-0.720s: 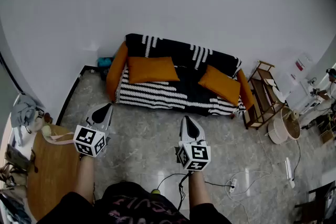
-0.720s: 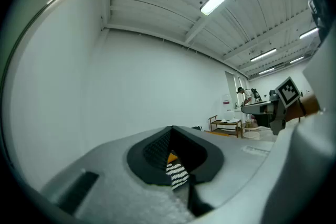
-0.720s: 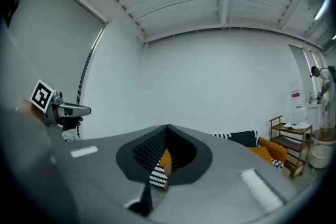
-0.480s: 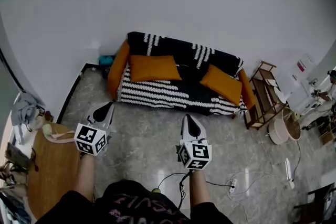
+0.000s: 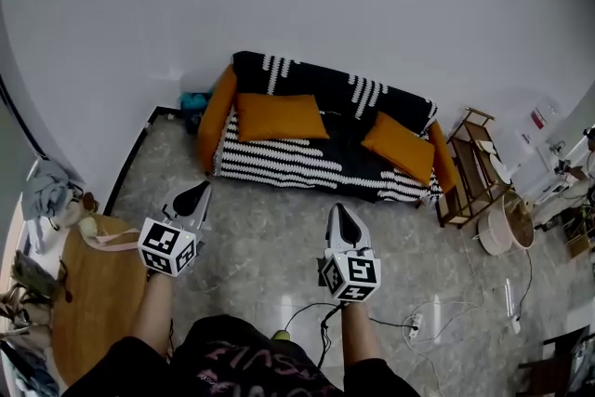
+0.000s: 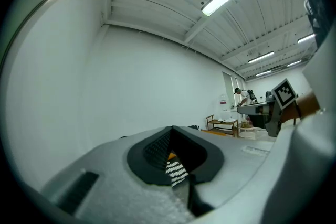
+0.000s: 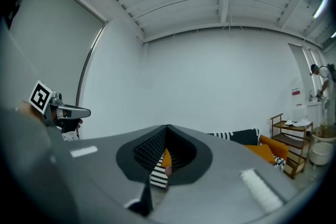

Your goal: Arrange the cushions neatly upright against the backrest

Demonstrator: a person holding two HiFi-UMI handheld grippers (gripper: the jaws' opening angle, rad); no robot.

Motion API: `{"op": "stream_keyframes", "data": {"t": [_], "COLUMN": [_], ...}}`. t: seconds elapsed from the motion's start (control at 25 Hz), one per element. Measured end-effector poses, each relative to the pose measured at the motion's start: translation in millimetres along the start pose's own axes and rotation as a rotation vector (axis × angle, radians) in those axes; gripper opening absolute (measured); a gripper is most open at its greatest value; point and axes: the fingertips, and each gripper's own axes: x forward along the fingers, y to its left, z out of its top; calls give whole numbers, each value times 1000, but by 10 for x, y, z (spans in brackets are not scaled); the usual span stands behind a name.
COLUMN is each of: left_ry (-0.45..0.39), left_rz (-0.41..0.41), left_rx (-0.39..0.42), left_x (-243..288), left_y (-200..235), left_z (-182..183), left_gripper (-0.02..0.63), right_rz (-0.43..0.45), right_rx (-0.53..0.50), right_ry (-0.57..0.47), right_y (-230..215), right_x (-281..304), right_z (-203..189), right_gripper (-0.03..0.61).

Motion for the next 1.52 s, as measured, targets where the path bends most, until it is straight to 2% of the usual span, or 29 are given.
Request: {"op": "stream_keyframes", "data": {"t": [0.32,0.52,0.72,1.04,1.52], "left_ry": [7,20,33,84,135], "left_rz": [-55,-90,-97,-79,10], "left_rx": [-46,-60,-63,-63,-81], "left_x": [-42,127,446,1362,3066], "left_y": [242,272,391,714,1093], "left_z": [-214,-303,-371,-521,-535], "left_gripper": [-6,-6,-6,-6,-6], "right_rz": [-51,-72,-87,-89,-20], "right_rx": [-53,-39,-43,-28,-6], "right_ry": [15,35,28,50,78], "right_y": [289,185,30,-544,-1818], "right_x": [34,93,390,1286,2891], "right_z": [-128,-203,-245,-415,-535], "right_gripper": [12,12,12,12,12]}}
